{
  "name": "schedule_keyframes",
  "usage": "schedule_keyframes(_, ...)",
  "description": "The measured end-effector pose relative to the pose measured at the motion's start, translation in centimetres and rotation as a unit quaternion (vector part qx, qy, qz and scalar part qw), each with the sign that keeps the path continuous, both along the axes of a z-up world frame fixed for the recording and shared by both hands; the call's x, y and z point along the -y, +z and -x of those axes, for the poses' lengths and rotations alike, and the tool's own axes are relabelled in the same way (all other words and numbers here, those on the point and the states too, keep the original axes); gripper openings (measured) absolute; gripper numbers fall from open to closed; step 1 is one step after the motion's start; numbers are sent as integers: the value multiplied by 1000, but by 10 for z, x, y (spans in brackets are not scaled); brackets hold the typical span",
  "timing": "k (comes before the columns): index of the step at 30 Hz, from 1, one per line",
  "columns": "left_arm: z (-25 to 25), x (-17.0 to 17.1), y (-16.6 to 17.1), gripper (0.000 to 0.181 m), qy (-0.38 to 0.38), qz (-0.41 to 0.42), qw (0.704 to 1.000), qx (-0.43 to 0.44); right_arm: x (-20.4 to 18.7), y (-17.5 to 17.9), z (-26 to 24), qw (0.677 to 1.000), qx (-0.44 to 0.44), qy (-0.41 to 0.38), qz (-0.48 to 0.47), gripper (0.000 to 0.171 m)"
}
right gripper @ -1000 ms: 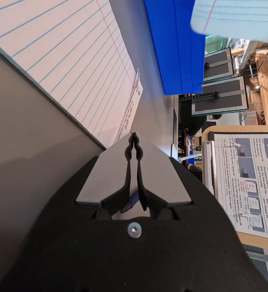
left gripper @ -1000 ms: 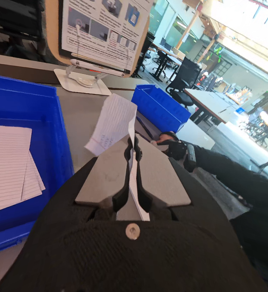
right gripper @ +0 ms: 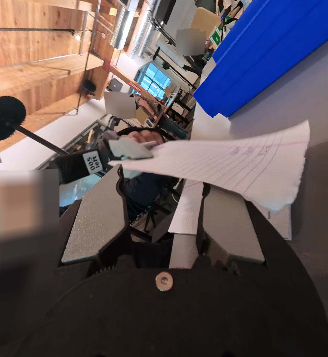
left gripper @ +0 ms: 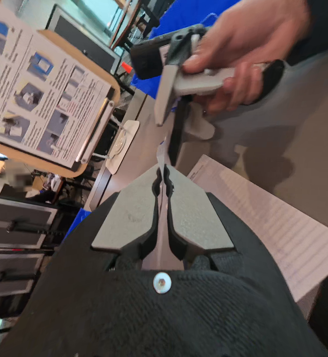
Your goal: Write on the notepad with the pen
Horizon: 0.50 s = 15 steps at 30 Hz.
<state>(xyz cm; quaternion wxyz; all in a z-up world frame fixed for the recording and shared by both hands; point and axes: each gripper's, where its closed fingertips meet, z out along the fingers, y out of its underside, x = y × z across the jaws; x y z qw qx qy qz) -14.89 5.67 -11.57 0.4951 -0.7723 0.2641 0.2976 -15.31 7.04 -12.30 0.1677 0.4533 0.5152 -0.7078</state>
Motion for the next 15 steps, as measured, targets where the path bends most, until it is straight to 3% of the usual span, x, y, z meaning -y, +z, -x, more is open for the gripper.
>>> schedule_keyframes(3, -15, -3, -19, 0, -15, 30, 998, -52, 2, -9, 3, 1000, 11, -6, -17, 77)
schedule_keyframes(4, -20, -4, -24, 0, -20, 37, 997, -64, 3, -11, 4, 1000, 11, -6, -24, 67)
schedule_keyframes(7, -28, -8, -39, 0, -22, 55, 995, -83, -2, -14, 7, 998, -12, -20, -52, 0)
schedule_keyframes(10, -29, -10, -55, 5, -19, 77, 996, -34, -5, -11, 5, 993, -51, -28, -102, 0)
schedule_keyframes(15, -31, 5, -72, 45, -30, 121, 972, 199, -27, -6, 10, 964, -109, -104, -220, 0)
